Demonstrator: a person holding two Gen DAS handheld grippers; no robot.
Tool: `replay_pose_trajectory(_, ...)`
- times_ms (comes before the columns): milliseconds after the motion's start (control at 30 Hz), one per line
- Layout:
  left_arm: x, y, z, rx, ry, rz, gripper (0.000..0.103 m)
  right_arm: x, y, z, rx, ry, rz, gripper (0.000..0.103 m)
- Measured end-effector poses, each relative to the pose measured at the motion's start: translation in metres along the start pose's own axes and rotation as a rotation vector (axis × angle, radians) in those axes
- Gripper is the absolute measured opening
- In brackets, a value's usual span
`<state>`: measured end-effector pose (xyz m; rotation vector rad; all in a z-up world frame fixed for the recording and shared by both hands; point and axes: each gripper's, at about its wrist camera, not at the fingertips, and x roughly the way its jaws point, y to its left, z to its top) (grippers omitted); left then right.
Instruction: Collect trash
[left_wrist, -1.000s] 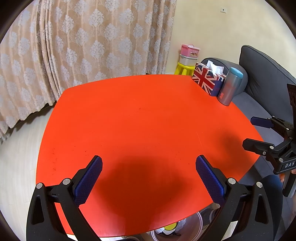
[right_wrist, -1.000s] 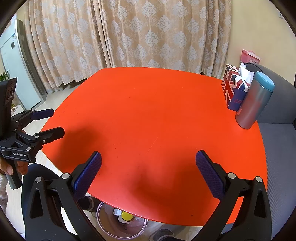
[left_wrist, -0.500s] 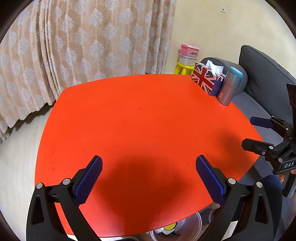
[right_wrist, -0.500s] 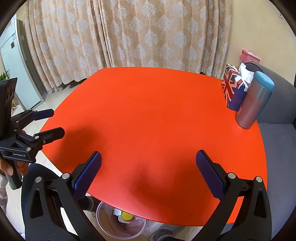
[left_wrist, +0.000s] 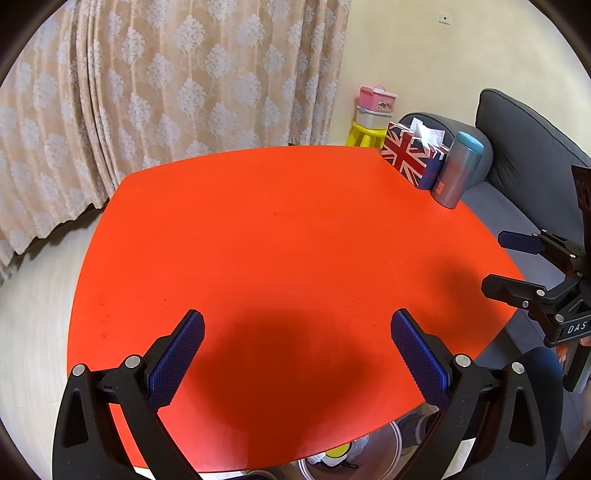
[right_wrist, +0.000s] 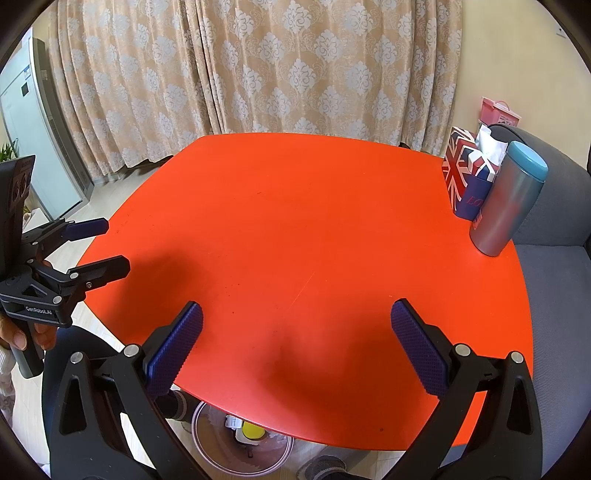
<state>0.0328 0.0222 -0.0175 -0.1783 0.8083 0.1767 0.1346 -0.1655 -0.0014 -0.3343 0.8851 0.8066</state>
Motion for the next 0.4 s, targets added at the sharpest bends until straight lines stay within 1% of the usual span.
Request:
replay_pose_trajectory(67,0.0000,-0.0002,-0.0001,-0.001,0.000,-0.007,0.097,-0.0001,0.0001,0.0002,0.001,-0.001,0.001,0.100)
replay_pose_trajectory(300,0.0013,0.0015,-0.0009,-0.001,0.005,0.017,0.097,0.0000,0.0002,0.0001,0.001,0.001,0.000,0.100)
replay_pose_trajectory(400,0.0029,0.0033,0.0003,-0.009,0.013,0.012,0.097,0.0001,-0.0001,0.0003,0.001,0.001,0.000,0.100)
